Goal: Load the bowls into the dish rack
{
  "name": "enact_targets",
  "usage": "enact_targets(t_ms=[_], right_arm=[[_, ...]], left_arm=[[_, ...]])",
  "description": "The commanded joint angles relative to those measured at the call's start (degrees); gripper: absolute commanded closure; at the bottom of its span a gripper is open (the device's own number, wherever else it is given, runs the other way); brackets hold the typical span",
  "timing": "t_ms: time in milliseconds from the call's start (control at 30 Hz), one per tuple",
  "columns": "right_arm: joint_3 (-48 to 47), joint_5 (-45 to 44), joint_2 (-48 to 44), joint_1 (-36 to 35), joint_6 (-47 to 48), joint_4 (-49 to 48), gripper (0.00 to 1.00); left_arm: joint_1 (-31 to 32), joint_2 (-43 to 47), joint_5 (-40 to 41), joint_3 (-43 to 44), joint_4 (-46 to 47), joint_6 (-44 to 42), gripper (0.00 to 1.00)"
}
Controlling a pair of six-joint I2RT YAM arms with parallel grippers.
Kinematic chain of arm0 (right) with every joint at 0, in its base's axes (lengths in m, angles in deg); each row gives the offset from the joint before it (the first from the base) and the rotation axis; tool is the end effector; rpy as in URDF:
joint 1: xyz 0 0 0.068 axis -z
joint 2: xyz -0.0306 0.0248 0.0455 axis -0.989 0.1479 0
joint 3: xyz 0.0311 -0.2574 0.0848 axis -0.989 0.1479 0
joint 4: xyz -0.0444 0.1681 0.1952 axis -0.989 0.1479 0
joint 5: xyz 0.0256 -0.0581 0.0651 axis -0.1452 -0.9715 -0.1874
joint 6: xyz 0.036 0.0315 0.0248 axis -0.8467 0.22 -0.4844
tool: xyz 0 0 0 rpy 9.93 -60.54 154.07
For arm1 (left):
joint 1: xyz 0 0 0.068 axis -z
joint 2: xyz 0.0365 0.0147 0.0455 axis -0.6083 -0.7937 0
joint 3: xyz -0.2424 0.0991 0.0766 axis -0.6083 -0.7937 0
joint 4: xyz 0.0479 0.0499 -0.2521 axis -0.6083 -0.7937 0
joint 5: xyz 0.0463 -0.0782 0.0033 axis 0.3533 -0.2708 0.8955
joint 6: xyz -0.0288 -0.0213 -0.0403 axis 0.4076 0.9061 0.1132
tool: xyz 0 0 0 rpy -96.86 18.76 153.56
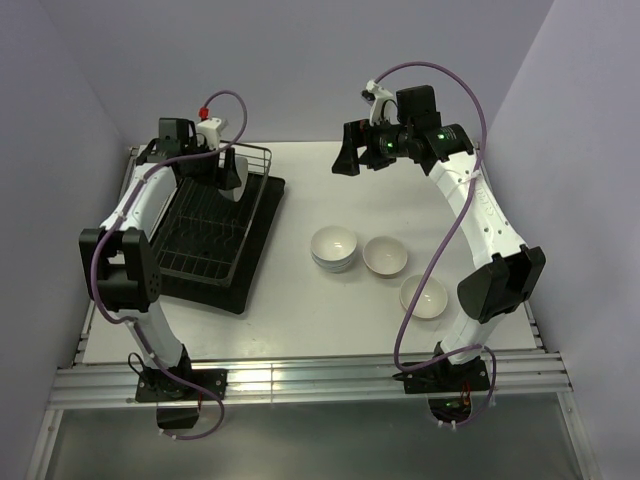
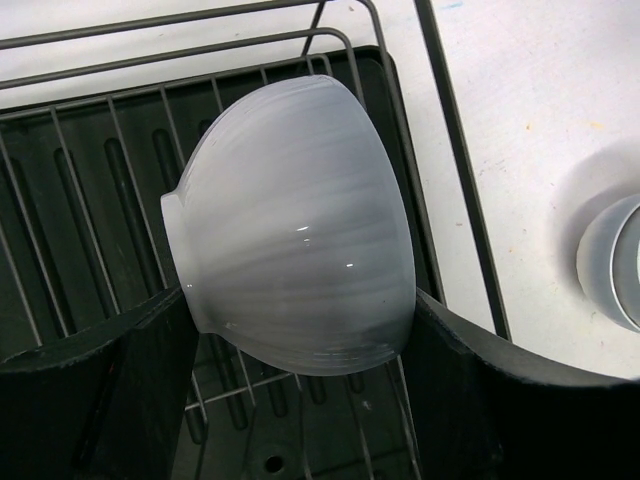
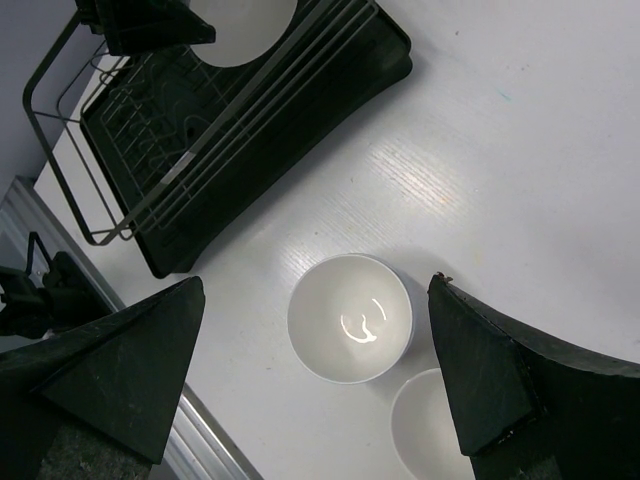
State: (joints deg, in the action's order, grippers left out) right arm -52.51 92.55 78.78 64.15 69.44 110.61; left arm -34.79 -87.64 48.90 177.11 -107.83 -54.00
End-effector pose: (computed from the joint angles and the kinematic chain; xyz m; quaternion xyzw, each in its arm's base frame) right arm 0.3460 0.1278 0.4183 -0.2340 0.8335 0.3182 0.3864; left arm 0.4123 -0.0352 0.2998 0.1753 0.8859 -0.1911 0.3845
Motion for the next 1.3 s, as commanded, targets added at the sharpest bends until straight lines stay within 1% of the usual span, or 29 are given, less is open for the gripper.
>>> enact_targets(t_ms=[0,367,767,1267], right_arm=[[0.45,-0.81,-2.51,0.38,0.79,0.26,0.0],[0.63,-0.81,-2.42,0.38,0.96,0.35,0.0],[-0.34,-0.46,-1.63,0.38,1.58,1.49,0.0],[-1.05,-0.37,-0.75,0.47,1.49,1.66,0.0]], left_arm=[[1.63,1.06,0.08,1.91,2.54,-1.55,1.0],[2.77,-0.87,0.53,2.08,2.1,-1.11,1.0],[2.68,-1.05,5.1,4.01,0.61,-5.15,1.0],[3.65,-3.07,5.72,3.4,-1.5,-6.21,1.0]])
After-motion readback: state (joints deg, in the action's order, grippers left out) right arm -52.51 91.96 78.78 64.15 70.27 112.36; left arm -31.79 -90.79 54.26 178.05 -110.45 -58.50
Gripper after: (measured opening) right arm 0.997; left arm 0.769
